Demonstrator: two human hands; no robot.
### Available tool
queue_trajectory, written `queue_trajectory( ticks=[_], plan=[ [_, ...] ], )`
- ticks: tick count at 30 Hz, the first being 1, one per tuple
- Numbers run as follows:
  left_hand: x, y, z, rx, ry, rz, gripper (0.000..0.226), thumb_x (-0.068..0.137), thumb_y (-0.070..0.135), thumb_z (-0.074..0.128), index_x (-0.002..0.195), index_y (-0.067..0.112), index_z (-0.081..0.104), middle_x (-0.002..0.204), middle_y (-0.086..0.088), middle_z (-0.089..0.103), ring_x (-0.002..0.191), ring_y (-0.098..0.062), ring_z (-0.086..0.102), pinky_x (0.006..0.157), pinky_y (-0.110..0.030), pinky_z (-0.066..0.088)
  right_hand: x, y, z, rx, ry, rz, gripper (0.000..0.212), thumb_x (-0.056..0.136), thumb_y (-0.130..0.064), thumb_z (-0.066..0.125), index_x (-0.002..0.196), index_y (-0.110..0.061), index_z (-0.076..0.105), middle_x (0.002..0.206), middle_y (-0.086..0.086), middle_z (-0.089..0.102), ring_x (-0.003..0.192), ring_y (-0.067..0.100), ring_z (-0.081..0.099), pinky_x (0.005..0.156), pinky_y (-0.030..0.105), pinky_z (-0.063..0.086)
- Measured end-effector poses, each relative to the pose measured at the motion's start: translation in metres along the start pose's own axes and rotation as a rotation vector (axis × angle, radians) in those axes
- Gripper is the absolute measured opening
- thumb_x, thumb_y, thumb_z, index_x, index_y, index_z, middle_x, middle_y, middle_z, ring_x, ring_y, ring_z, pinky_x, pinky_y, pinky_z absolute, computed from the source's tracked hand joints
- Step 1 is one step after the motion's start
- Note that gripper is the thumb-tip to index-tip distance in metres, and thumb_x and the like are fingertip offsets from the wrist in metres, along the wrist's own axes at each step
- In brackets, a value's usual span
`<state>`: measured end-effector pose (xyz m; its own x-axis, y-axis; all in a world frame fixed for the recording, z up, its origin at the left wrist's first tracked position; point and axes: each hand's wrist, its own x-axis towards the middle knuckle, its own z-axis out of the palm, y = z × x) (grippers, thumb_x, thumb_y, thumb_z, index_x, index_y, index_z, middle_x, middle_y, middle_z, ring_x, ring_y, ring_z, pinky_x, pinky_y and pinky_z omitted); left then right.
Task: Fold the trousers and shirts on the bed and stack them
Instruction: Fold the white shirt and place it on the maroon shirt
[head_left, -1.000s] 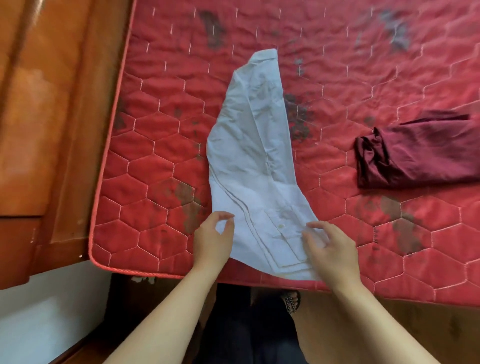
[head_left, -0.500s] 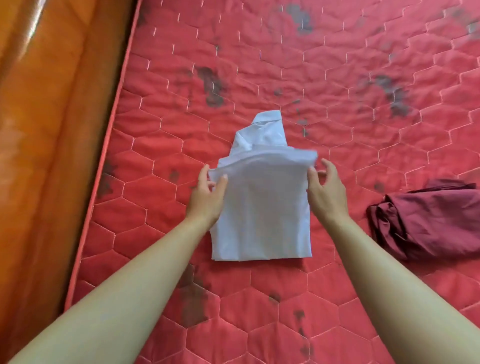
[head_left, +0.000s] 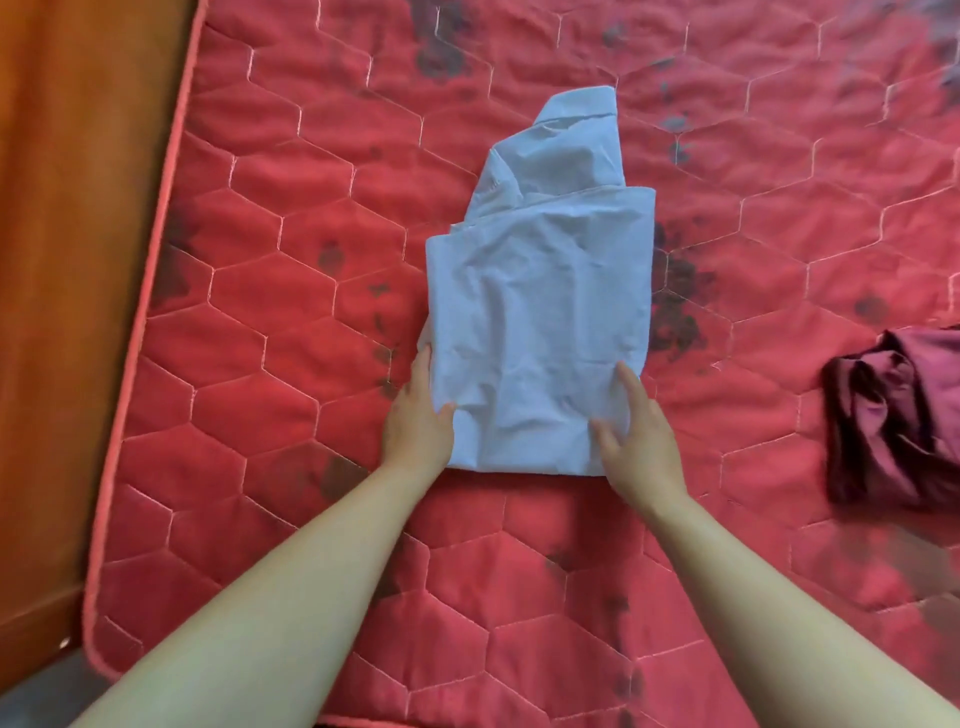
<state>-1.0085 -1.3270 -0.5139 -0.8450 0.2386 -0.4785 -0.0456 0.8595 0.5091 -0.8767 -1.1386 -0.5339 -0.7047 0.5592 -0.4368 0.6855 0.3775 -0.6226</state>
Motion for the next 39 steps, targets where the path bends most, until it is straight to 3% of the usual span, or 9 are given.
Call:
queue_trajectory(
  ticks=[5, 8, 11, 15, 22, 26, 30, 34, 39],
  plan=[
    [-0.045, -0.014, 0.007, 0.034, -0.055, -0.031, 0.072, 0.088, 0.015, 0.057, 0.147, 0.024, 0.017, 0.139, -0.010, 0.048, 0.119, -0.036, 0.050, 0.089, -0.039, 0.042, -0.033, 0.027, -0.019, 0.016, -0.039, -0.059, 0.065, 0.085, -0.014, 0.062, 0.142, -0.030, 0.035, 0.136, 0.001, 0.051, 0.122, 0.023, 0.048, 0.094, 0.033, 0.039],
    [-0.085, -0.022, 0.019, 0.126, -0.046, -0.069, 0.079, 0.085, 0.025, 0.061, 0.148, 0.023, 0.015, 0.140, -0.011, 0.041, 0.122, -0.035, 0.044, 0.095, -0.045, 0.041, -0.056, 0.042, -0.033, -0.192, -0.002, -0.131, 0.063, 0.083, -0.021, 0.067, 0.139, -0.024, 0.041, 0.131, 0.011, 0.045, 0.114, 0.031, 0.048, 0.087, 0.041, 0.043],
    [-0.113, -0.026, 0.033, 0.356, 0.058, 0.026, 0.084, 0.080, 0.036, 0.066, 0.148, 0.022, 0.020, 0.143, -0.013, 0.031, 0.128, -0.035, 0.035, 0.099, -0.049, 0.038, -0.067, 0.046, -0.037, -0.345, 0.076, -0.270, 0.063, 0.077, -0.026, 0.074, 0.133, -0.015, 0.049, 0.141, 0.019, 0.034, 0.128, 0.036, 0.034, 0.090, 0.050, 0.040],
    [-0.122, -0.028, 0.057, 0.469, 0.109, 0.347, 0.069, 0.072, 0.035, 0.075, 0.135, 0.022, 0.049, 0.138, -0.012, 0.046, 0.126, -0.031, 0.041, 0.099, -0.053, 0.036, -0.065, 0.043, -0.021, -0.399, -0.055, -0.501, 0.063, 0.068, -0.025, 0.081, 0.124, -0.007, 0.057, 0.134, 0.021, 0.047, 0.120, 0.041, 0.048, 0.084, 0.050, 0.047],
    [-0.111, -0.046, 0.076, 0.413, -0.006, 0.326, 0.058, 0.082, 0.055, 0.053, 0.135, 0.032, 0.047, 0.146, 0.001, 0.037, 0.133, -0.021, 0.033, 0.106, -0.048, 0.021, -0.049, 0.069, -0.010, -0.441, -0.240, -0.641, 0.068, 0.065, -0.045, 0.078, 0.124, -0.016, 0.058, 0.138, 0.010, 0.047, 0.126, 0.036, 0.043, 0.094, 0.046, 0.039],
    [-0.111, -0.053, 0.075, 0.389, 0.014, 0.364, 0.056, 0.083, 0.054, 0.053, 0.135, 0.033, 0.048, 0.148, 0.004, 0.035, 0.133, -0.019, 0.033, 0.107, -0.044, 0.020, -0.048, 0.085, -0.015, -0.362, -0.268, -0.734, 0.054, 0.067, -0.026, 0.082, 0.117, -0.016, 0.065, 0.140, 0.013, 0.047, 0.130, 0.037, 0.042, 0.095, 0.045, 0.041],
    [-0.112, -0.051, 0.068, 0.348, -0.032, 0.366, 0.056, 0.084, 0.051, 0.057, 0.135, 0.032, 0.046, 0.150, 0.005, 0.031, 0.137, -0.017, 0.028, 0.109, -0.042, 0.017, -0.048, 0.075, -0.018, -0.283, -0.155, -0.747, 0.018, 0.078, -0.011, 0.075, 0.096, -0.012, 0.074, 0.118, 0.012, 0.064, 0.112, 0.037, 0.057, 0.083, 0.044, 0.051],
    [-0.121, -0.041, 0.048, 0.249, -0.114, 0.308, 0.057, 0.081, 0.059, 0.051, 0.132, 0.033, 0.048, 0.143, 0.008, 0.040, 0.134, -0.013, 0.032, 0.108, -0.035, 0.022, -0.057, 0.055, -0.038, -0.218, -0.120, -0.671, 0.013, 0.085, -0.016, 0.066, 0.096, -0.013, 0.072, 0.097, 0.002, 0.071, 0.091, 0.028, 0.065, 0.074, 0.034, 0.051],
    [-0.146, -0.021, 0.011, 0.159, -0.141, 0.367, 0.029, 0.085, 0.025, 0.061, 0.114, 0.025, 0.063, 0.110, 0.010, 0.065, 0.105, -0.015, 0.058, 0.084, -0.028, 0.038, -0.078, 0.027, -0.084, -0.286, -0.137, -0.511, 0.012, 0.090, -0.018, 0.061, 0.099, -0.019, 0.070, 0.091, -0.003, 0.072, 0.082, 0.028, 0.066, 0.063, 0.037, 0.051]
  ],
)
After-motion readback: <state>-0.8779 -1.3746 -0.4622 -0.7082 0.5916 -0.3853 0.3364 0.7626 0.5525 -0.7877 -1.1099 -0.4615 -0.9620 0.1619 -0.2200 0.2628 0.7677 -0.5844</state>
